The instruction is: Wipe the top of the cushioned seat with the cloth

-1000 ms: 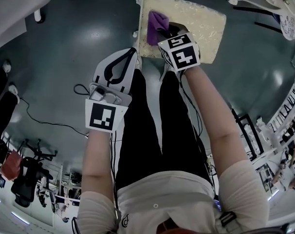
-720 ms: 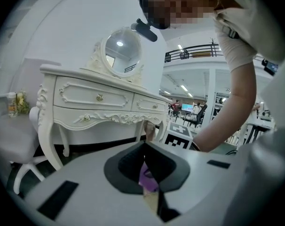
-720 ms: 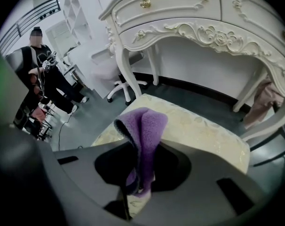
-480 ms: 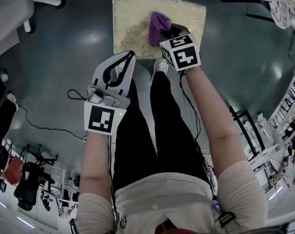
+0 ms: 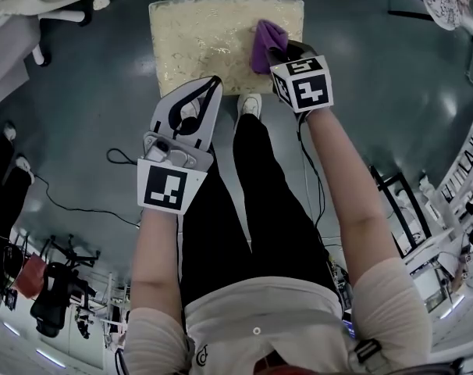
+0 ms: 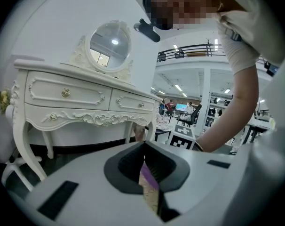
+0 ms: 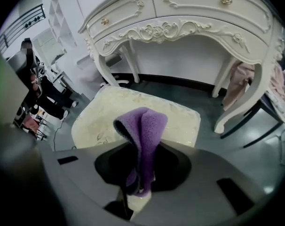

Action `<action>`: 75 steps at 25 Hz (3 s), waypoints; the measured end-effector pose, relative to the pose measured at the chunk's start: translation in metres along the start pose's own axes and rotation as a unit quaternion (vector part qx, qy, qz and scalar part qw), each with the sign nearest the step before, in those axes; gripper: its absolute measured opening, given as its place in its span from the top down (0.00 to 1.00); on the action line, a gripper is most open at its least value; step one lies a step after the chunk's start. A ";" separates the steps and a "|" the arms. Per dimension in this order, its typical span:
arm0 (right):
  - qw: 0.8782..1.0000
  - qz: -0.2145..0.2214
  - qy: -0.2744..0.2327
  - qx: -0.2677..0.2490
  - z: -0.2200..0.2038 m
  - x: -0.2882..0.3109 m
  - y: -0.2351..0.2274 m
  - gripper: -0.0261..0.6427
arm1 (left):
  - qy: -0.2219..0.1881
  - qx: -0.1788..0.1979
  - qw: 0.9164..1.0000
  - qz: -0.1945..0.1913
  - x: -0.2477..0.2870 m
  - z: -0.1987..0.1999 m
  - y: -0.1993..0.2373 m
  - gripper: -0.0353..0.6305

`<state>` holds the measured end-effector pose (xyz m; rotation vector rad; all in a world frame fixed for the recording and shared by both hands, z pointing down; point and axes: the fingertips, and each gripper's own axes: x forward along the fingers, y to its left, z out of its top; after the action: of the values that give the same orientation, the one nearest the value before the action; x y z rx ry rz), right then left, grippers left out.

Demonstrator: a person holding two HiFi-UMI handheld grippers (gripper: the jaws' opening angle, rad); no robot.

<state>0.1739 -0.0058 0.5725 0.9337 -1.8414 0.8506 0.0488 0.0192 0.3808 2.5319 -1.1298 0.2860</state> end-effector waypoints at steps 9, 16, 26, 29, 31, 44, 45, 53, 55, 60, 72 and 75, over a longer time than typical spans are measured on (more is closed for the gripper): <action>1.000 -0.023 0.009 0.005 -0.028 -0.023 -0.062 0.84 | 0.025 0.038 0.999 -0.027 0.033 -0.011 -0.044 0.93; 0.999 -0.042 0.025 -0.020 -0.036 -0.038 -0.074 0.84 | -0.009 0.009 1.000 -0.007 0.046 0.003 -0.043 0.93; 1.000 -0.010 0.004 -0.011 -0.020 -0.052 -0.001 0.84 | 0.012 0.066 0.997 -0.021 -0.003 0.017 -0.019 0.93; 1.000 0.009 0.008 -0.015 -0.023 -0.041 0.047 0.84 | 0.011 0.060 0.998 -0.010 -0.032 0.017 0.000 0.93; 1.000 0.021 0.011 -0.018 -0.023 -0.031 0.076 0.84 | 0.009 0.057 0.998 0.002 -0.051 0.016 0.015 0.93; 0.995 0.089 -0.001 -0.050 0.015 0.038 0.245 0.84 | 0.013 -0.006 0.999 0.053 -0.163 -0.029 0.092 0.93; 0.995 0.090 -0.002 -0.051 0.018 0.040 0.248 0.84 | 0.016 -0.007 0.998 0.056 -0.166 -0.031 0.095 0.93; 0.995 0.086 0.004 -0.042 0.017 0.055 0.252 0.84 | 0.015 -0.014 0.999 0.050 -0.169 -0.040 0.104 0.93; 0.996 0.087 -0.002 -0.029 0.016 0.051 0.240 0.84 | 0.010 -0.015 0.999 0.050 -0.161 -0.039 0.099 0.93; 0.996 0.084 -0.006 -0.023 0.007 0.041 0.216 0.84 | 0.016 -0.005 0.998 0.057 -0.146 -0.042 0.082 0.93; 0.999 0.051 -0.003 -0.010 -0.022 0.021 0.145 0.84 | 0.032 0.011 0.999 0.020 -0.097 -0.046 0.025 0.93; 0.999 0.044 -0.005 -0.001 -0.034 0.013 0.122 0.84 | 0.022 -0.003 0.999 0.023 -0.083 -0.044 0.009 0.93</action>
<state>0.0789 0.0784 0.5760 0.8620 -1.9035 0.8996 -0.0152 0.0875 0.3966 2.4850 -1.1710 0.3482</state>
